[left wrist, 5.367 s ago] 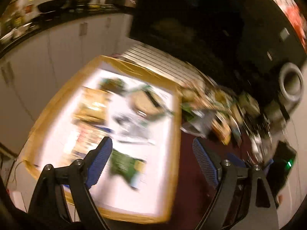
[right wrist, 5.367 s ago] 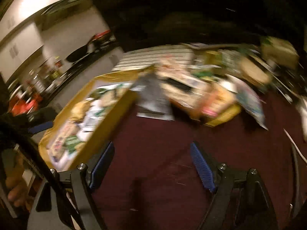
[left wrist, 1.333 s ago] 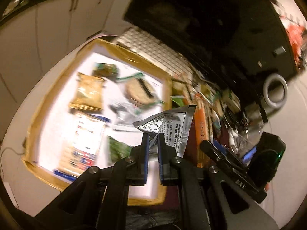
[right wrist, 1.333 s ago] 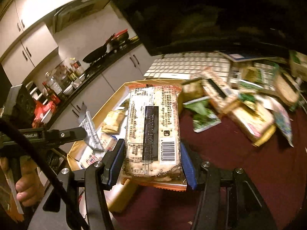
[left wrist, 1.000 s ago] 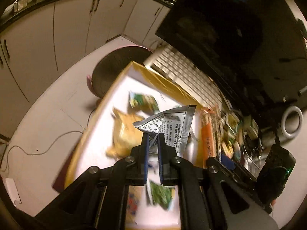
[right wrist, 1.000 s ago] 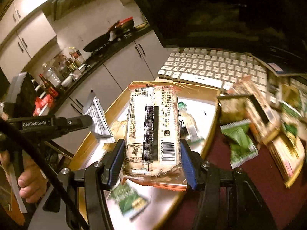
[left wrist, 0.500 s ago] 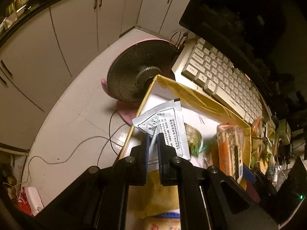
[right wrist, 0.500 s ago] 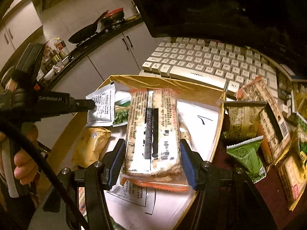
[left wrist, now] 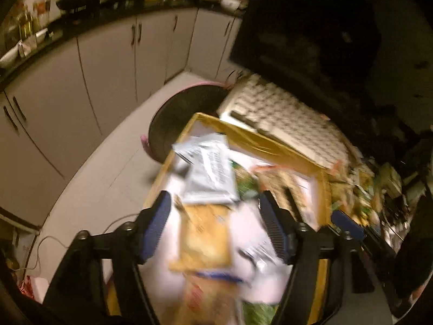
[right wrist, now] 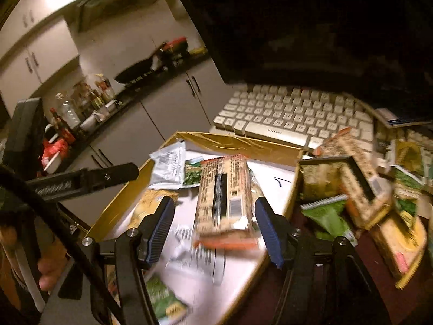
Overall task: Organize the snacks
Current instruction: 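Place the silver sachet and long cracker pack into the tray, opening both tools, then grasp the white blue-printed snack bag with the right tool while the left tool grasps a green garlic pea bag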
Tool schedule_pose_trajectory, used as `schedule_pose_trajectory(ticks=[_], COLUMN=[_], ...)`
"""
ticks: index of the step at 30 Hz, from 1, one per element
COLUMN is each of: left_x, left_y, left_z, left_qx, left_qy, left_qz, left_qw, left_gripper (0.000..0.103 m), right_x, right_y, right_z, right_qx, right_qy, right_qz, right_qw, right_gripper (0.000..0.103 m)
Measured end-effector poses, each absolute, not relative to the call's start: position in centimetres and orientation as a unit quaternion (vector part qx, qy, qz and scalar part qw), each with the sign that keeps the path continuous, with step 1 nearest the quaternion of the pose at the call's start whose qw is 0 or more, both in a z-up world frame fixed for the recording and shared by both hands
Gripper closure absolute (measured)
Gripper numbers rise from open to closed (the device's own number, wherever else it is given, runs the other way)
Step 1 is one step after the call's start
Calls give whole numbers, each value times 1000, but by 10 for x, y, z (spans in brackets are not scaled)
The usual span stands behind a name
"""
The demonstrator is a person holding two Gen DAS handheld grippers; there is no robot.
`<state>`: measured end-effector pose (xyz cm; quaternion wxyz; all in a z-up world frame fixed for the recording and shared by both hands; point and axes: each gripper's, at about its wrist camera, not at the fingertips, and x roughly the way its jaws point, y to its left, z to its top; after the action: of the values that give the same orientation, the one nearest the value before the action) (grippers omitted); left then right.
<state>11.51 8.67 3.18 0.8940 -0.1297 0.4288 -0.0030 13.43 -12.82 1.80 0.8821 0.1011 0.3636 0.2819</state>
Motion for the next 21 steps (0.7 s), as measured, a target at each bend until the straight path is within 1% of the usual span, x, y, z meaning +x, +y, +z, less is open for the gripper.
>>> schedule_pose_trajectory(ticks=[2, 4, 7, 12, 15, 21], left_x=[88, 68, 49, 38, 34, 29], left_y=[69, 51, 18, -29, -51, -82], left_z=[38, 37, 32, 26, 23, 19], left_qx=[-128, -134, -136, -135, -129, -111], left_qy=[409, 402, 406, 427, 432, 443], left_qz=[-9, -21, -51, -93, -100, -120], left_qw=[904, 905, 902, 889, 887, 882], left_gripper=[26, 25, 25, 25, 25, 24], right_x=[118, 106, 93, 86, 92, 131], right_y=[-145, -163, -201, -266, -304, -345], right_z=[14, 4, -12, -16, -11, -19], right_qx=[111, 129, 159, 197, 210, 226], right_qy=[366, 377, 389, 388, 380, 410], right_qz=[286, 287, 271, 233, 184, 89], right_qw=[879, 871, 866, 870, 882, 879], right_gripper=[41, 41, 41, 41, 41, 41])
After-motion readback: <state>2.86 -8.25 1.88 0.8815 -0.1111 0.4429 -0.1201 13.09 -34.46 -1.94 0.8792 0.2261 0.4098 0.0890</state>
